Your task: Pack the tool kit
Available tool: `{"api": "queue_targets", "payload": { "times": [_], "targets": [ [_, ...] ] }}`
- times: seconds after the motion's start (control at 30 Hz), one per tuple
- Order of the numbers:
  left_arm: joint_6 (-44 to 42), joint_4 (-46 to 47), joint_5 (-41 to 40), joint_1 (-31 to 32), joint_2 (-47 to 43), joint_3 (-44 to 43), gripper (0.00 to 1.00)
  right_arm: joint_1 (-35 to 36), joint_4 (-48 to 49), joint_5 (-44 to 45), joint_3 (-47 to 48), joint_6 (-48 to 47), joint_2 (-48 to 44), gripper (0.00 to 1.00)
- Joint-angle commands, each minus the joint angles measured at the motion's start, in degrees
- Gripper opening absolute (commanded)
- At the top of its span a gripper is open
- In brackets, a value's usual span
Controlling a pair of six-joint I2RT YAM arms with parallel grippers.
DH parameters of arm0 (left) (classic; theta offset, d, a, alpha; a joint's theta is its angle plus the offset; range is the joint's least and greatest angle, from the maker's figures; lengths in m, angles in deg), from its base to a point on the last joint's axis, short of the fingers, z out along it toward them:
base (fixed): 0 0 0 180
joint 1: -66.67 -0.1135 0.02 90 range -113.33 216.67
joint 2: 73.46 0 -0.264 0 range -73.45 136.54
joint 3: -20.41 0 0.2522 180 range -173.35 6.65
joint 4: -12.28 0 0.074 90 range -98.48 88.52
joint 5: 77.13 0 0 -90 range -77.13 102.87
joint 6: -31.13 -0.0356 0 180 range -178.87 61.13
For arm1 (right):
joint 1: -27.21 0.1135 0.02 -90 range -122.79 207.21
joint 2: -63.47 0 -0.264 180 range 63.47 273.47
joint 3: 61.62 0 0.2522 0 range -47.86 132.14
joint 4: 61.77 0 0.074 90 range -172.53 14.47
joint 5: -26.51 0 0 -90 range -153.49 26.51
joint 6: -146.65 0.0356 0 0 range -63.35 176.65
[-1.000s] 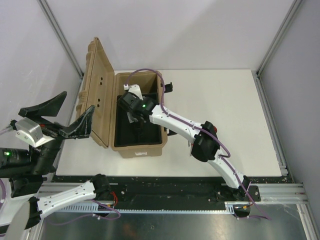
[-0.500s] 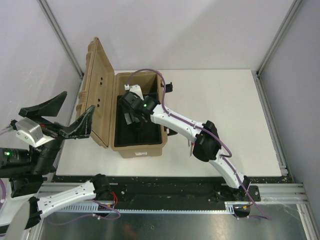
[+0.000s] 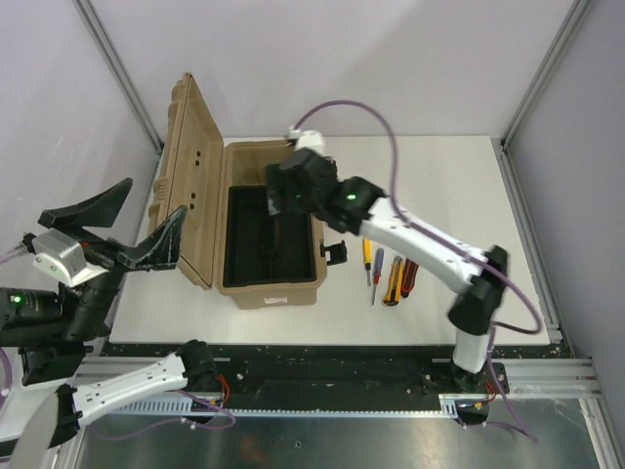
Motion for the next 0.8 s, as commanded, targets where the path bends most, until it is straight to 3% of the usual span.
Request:
{"api": "queue_targets", "payload": {
  "times": [0.0, 0.13, 0.23, 0.43, 0.63, 0.77],
  "targets": [
    [-0.47, 1.59, 0.25, 0.24, 2.03, -0.15, 0.99, -4.34, 7.06, 6.31, -11.03, 2.79, -14.15, 0.94],
    [-0.72, 1.55, 0.77, 0.26, 2.99, -0.2, 0.99, -11.94, 0.85, 8.43, -22.13, 10.34, -22.11, 0.87],
    [-0.26, 1.46, 1.03, 0.25, 4.19, -0.43, 0.99, -18.22, -4.49, 7.04, -30.92, 15.21, -26.76, 0.77],
    [4.67, 1.03, 1.94, 0.24, 8.71, -1.02, 0.99, -25.27, -11.52, 5.68, -45.17, 20.13, -28.94, 0.68],
    [10.75, -5.24, 3.0, 0.24, 16.05, -4.82, 1.0, -29.78, -6.75, 2.15, -59.48, 21.98, -29.06, 0.72],
    [12.77, -6.87, 3.88, 0.24, 18.35, -5.15, 0.99, -31.96, -0.4, -0.86, -65.36, 20.2, -28.17, 0.67]
  ]
}}
